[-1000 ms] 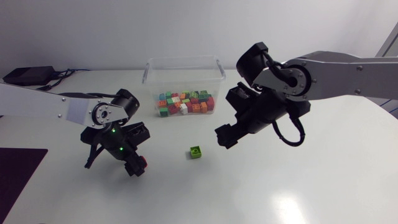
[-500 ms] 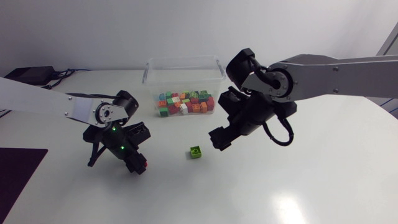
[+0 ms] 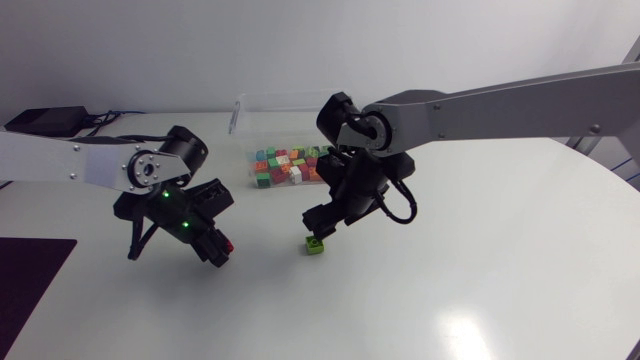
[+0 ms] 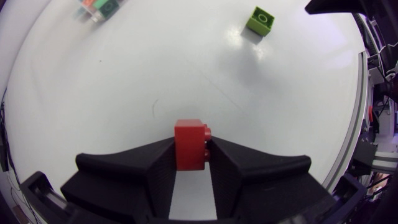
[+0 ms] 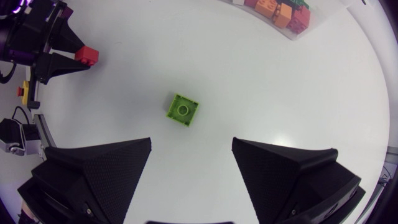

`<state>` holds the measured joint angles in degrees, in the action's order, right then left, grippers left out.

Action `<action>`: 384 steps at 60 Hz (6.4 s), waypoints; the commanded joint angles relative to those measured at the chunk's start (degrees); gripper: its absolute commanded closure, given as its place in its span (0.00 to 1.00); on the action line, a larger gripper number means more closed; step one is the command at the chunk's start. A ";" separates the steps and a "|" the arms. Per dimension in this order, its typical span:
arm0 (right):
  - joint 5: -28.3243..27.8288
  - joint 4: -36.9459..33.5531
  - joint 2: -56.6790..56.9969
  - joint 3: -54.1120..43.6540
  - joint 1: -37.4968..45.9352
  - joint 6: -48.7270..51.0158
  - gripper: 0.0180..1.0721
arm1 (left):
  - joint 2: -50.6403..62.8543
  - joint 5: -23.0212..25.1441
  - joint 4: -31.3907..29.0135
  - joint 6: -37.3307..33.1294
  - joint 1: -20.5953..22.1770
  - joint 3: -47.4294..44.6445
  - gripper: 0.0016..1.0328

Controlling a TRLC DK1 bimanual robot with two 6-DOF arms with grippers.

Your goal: Place the duplo bricks in the container

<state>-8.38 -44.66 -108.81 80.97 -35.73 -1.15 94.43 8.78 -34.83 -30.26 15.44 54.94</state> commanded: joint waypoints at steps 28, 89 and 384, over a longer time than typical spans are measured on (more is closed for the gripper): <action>-2.87 -9.74 -17.04 16.85 -1.19 -6.76 0.14 | -10.15 3.27 0.90 5.21 -3.58 4.83 0.73; 2.67 -5.52 -16.78 14.04 -2.68 -8.61 0.72 | -10.94 5.90 23.40 21.91 -5.95 10.28 0.74; 38.26 32.80 90.97 -52.14 15.42 19.96 0.05 | -89.86 1.33 25.34 13.03 -22.56 -37.80 0.04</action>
<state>29.26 -11.31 -20.25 31.18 -20.71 16.80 5.96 10.20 -10.37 -18.00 -6.24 19.00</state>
